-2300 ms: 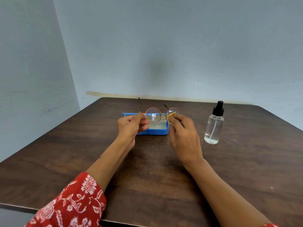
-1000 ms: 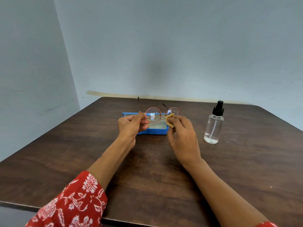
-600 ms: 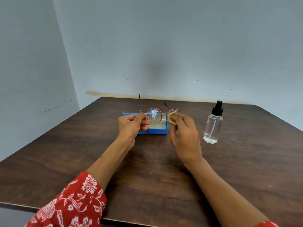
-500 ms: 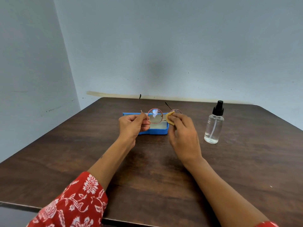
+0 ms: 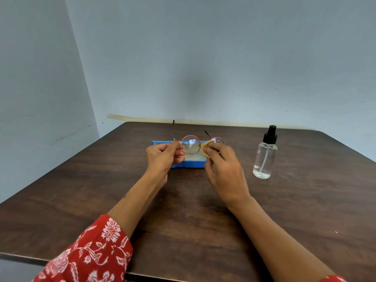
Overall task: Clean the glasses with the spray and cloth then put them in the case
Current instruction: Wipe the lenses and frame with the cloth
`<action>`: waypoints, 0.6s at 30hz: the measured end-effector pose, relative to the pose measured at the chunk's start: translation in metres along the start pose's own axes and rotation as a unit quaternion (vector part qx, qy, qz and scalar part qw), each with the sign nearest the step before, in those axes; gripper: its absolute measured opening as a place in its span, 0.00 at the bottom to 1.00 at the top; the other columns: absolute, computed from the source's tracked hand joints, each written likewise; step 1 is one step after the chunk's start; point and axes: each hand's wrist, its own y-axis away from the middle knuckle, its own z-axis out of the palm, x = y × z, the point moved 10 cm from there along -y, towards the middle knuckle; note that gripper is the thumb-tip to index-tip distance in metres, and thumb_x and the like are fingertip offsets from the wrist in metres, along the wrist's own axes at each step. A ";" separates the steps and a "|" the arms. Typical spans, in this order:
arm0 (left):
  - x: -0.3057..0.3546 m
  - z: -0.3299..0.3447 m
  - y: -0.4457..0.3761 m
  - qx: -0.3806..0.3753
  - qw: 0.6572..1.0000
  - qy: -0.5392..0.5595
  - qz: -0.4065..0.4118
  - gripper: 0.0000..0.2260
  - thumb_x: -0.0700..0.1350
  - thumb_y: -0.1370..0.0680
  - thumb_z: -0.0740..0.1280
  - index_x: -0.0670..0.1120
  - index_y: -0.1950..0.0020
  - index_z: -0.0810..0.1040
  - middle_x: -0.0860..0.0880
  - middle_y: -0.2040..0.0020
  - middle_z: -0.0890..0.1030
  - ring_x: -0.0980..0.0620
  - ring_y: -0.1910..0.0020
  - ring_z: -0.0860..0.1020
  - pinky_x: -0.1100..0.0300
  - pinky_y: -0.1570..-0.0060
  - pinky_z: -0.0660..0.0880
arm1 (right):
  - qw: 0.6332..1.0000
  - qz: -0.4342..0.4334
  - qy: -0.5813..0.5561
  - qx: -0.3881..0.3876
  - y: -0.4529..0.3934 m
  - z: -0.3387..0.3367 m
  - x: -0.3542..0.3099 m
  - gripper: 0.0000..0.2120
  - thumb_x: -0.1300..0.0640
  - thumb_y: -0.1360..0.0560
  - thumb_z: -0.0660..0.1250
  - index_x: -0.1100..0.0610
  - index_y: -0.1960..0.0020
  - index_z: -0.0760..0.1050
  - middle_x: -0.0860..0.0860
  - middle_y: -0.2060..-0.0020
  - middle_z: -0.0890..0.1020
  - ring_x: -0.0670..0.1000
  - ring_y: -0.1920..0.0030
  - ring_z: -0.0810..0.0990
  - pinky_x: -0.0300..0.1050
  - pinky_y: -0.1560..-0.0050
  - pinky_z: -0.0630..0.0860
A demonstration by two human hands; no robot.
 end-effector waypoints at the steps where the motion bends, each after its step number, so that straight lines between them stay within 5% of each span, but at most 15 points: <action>1: 0.001 -0.001 0.000 0.002 1.000 0.003 -0.001 0.06 0.37 0.27 0.69 0.38 0.64 0.81 0.46 0.74 0.79 0.56 0.77 0.76 0.68 0.74 0.74 | 1.000 0.011 0.005 0.009 0.000 -0.004 0.005 0.12 0.68 0.31 0.68 0.65 0.48 0.80 0.58 0.51 0.81 0.56 0.50 0.79 0.44 0.56 0.79; 6: 0.002 -0.001 -0.001 0.003 1.000 0.003 -0.006 0.05 0.37 0.27 0.69 0.37 0.61 0.81 0.47 0.74 0.80 0.56 0.77 0.76 0.68 0.74 0.74 | 0.995 0.086 -0.002 0.041 -0.001 -0.019 0.029 0.12 0.70 0.31 0.68 0.67 0.47 0.79 0.60 0.50 0.80 0.58 0.50 0.78 0.40 0.48 0.70; 13: 0.000 -0.001 -0.001 0.003 1.000 -0.005 -0.006 0.05 0.38 0.27 0.69 0.37 0.61 0.81 0.47 0.74 0.80 0.56 0.76 0.77 0.68 0.73 0.75 | 1.000 0.003 -0.011 -0.016 -0.001 0.002 -0.002 0.13 0.69 0.31 0.70 0.66 0.46 0.80 0.58 0.49 0.80 0.55 0.48 0.78 0.40 0.48 0.74; 18: 0.000 -0.001 -0.003 -0.004 1.000 -0.006 -0.010 0.05 0.38 0.27 0.69 0.37 0.60 0.81 0.47 0.74 0.80 0.56 0.77 0.76 0.67 0.72 0.76 | 0.993 0.096 -0.028 0.055 -0.001 -0.020 0.034 0.13 0.70 0.30 0.67 0.66 0.46 0.79 0.58 0.49 0.80 0.57 0.48 0.77 0.38 0.46 0.69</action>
